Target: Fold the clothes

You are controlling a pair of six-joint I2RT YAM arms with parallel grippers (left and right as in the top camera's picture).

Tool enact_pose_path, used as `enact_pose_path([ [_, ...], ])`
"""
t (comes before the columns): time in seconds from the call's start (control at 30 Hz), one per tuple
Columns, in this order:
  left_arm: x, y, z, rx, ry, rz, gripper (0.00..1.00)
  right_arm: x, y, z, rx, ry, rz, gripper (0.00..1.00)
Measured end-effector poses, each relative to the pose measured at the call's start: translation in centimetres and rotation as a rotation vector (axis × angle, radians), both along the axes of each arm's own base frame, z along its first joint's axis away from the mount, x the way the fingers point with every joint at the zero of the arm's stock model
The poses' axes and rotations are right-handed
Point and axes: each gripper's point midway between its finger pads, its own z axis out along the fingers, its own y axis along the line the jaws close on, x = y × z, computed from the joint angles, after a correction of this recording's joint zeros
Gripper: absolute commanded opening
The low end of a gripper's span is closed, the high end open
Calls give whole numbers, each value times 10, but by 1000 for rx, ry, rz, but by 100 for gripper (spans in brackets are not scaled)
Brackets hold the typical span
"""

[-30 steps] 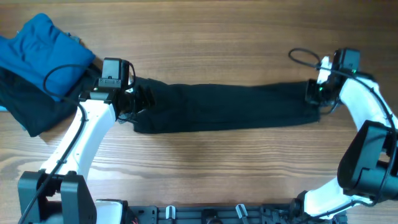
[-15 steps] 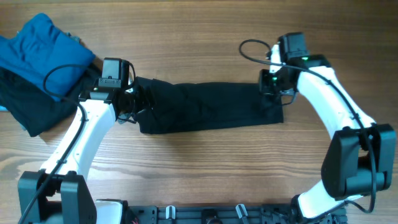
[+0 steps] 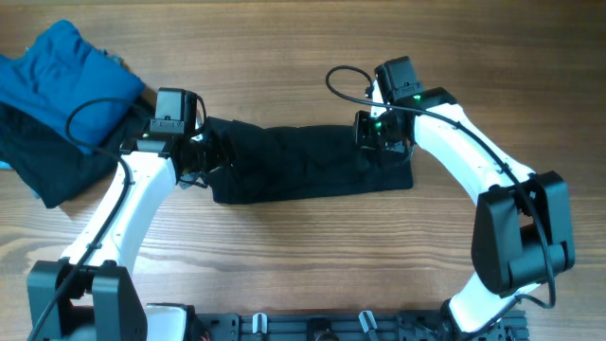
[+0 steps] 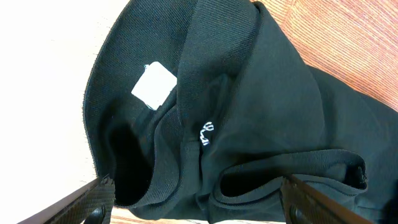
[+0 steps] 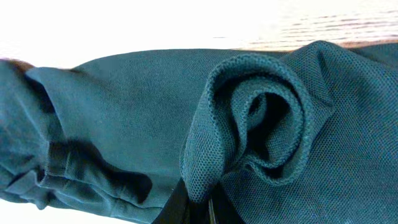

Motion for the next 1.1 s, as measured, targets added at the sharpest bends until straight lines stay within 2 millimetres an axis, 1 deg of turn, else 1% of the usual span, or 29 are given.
enact_pose_path([
  [0.2,0,0,0,0,0,0,85,-3,6,2,34,14,2,5],
  [0.23,0,0,0,0,0,0,85,-3,8,2,39,16,7,19],
  [0.27,0,0,0,0,0,0,85,-4,10,2,43,17,12,49],
  [0.3,0,0,0,0,0,0,85,-6,13,3,51,21,14,68],
  [0.33,0,0,0,0,0,0,85,-7,16,3,61,25,20,74],
  [0.43,0,0,0,0,0,0,85,-9,25,6,91,25,36,75],
  [0.57,0,0,0,0,0,0,86,-9,26,6,98,25,42,75],
  [0.67,0,0,0,0,1,0,89,-9,25,6,94,24,41,75],
  [0.7,0,0,0,2,0,-7,92,-9,25,6,89,22,43,75],
  [0.73,0,0,0,9,-4,-28,93,-9,22,5,76,19,47,75],
  [0.83,0,3,0,30,-16,-79,93,-11,7,2,31,37,40,75],
  [0.9,2,13,-1,38,-18,-73,93,-10,-9,3,-2,40,9,75],
  [0.93,4,20,-3,42,-15,-59,93,-9,-18,7,-18,34,-10,76],
  [0.97,5,27,-7,46,-8,-45,94,-8,-24,12,-28,27,-23,76],
  [1.03,6,34,-18,47,21,-27,94,-6,-31,20,-40,7,-36,76],
  [1.1,7,33,-33,25,57,-30,95,-6,-34,23,-48,-2,-40,76],
])
